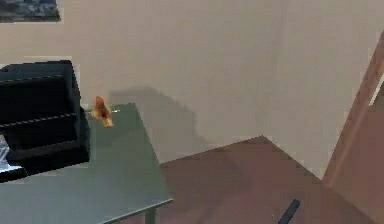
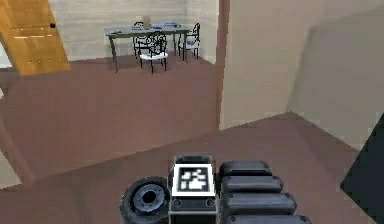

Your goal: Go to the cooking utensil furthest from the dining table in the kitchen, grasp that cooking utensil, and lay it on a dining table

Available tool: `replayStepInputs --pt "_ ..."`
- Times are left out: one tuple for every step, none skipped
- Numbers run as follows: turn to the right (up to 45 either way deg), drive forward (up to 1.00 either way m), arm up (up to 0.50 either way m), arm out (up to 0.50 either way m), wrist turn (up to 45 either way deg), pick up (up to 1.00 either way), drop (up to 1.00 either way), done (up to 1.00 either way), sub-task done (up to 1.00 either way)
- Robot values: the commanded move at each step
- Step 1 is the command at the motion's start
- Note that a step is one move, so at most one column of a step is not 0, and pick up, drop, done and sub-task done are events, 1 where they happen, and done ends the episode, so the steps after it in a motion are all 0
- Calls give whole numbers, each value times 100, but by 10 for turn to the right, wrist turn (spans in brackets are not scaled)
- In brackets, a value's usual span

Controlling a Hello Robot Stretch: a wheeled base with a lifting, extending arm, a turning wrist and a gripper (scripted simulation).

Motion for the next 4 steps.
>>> replayStepInputs --pt "-300 0 0 0 0 0 0 0 0" --pt "0 35 0 0 0 0 0 0 0" --pt "-210 0 0 0 0 0 0 0 0" --pt "90 0 0 0 0 0 0 0 0"
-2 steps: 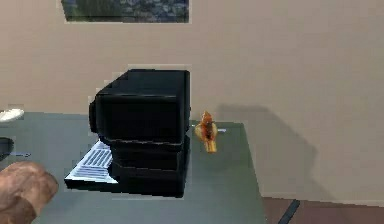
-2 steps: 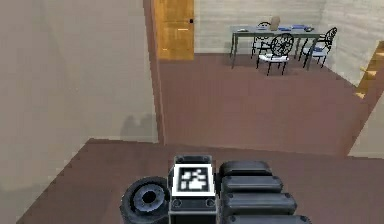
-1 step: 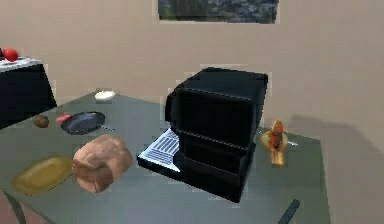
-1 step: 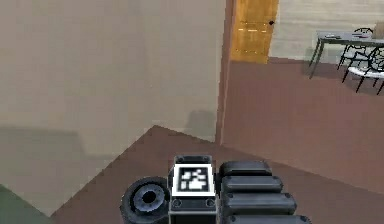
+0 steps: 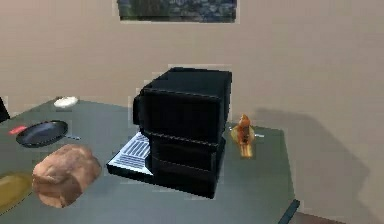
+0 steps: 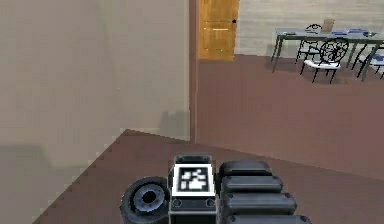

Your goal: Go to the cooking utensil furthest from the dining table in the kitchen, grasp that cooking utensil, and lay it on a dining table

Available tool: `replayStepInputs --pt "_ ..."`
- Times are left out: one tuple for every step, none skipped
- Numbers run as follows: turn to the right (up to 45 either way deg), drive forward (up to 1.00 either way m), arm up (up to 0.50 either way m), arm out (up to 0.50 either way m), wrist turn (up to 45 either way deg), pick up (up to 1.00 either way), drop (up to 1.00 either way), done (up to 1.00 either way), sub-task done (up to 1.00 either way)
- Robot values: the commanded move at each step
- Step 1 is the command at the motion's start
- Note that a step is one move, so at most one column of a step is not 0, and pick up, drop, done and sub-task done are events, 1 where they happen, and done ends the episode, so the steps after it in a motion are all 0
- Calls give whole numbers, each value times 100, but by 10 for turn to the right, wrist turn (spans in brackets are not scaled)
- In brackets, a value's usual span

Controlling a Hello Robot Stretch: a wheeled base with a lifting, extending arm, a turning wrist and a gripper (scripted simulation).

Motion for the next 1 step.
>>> replayStepInputs --pt "30 0 0 0 0 0 0 0 0"
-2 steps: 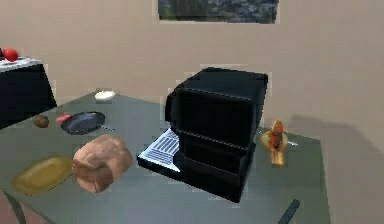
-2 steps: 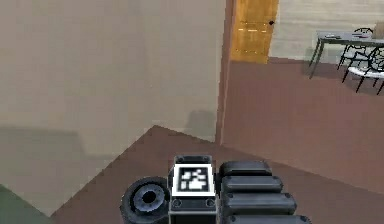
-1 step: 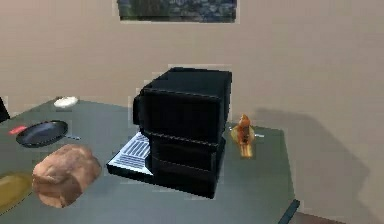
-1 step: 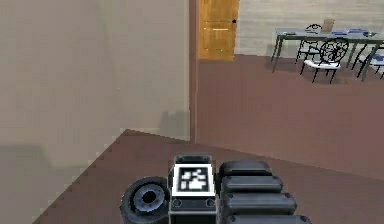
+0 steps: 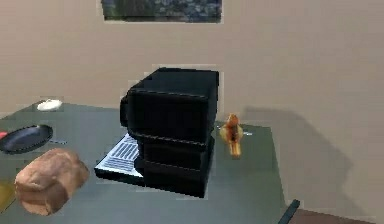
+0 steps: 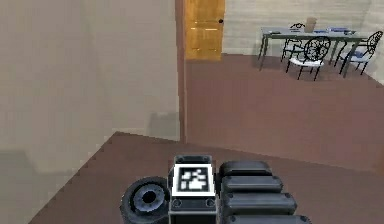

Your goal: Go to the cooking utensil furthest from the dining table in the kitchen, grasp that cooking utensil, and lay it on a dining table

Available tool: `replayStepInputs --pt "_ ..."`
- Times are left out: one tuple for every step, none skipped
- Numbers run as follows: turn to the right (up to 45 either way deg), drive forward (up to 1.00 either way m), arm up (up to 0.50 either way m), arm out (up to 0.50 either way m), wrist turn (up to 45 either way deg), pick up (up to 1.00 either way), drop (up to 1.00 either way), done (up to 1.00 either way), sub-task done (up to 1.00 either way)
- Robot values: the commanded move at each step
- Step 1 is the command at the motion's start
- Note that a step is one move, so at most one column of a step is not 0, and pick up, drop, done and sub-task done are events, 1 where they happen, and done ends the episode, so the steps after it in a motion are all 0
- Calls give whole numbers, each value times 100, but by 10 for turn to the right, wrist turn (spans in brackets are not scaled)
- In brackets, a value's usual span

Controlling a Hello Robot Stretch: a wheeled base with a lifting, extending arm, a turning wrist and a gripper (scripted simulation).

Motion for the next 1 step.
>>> replayStepInputs --pt "-90 0 0 0 0 0 0 0 0"
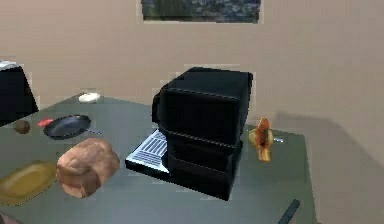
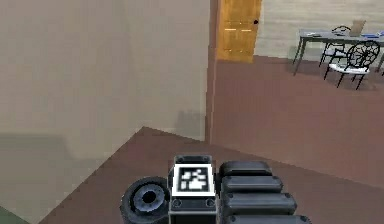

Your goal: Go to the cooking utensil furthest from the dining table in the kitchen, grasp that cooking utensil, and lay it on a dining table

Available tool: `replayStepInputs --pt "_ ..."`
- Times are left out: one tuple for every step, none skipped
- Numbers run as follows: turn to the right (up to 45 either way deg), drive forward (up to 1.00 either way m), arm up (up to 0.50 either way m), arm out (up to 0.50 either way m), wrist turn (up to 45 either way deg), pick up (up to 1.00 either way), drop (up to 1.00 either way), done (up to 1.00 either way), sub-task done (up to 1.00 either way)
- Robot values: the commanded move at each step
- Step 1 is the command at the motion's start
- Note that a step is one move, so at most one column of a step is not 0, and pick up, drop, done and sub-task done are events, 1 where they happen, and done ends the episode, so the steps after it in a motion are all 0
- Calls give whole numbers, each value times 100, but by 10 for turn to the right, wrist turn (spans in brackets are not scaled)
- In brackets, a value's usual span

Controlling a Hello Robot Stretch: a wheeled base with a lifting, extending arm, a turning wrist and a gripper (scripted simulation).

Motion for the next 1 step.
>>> replayStepInputs --pt "90 0 0 0 0 0 0 0 0"
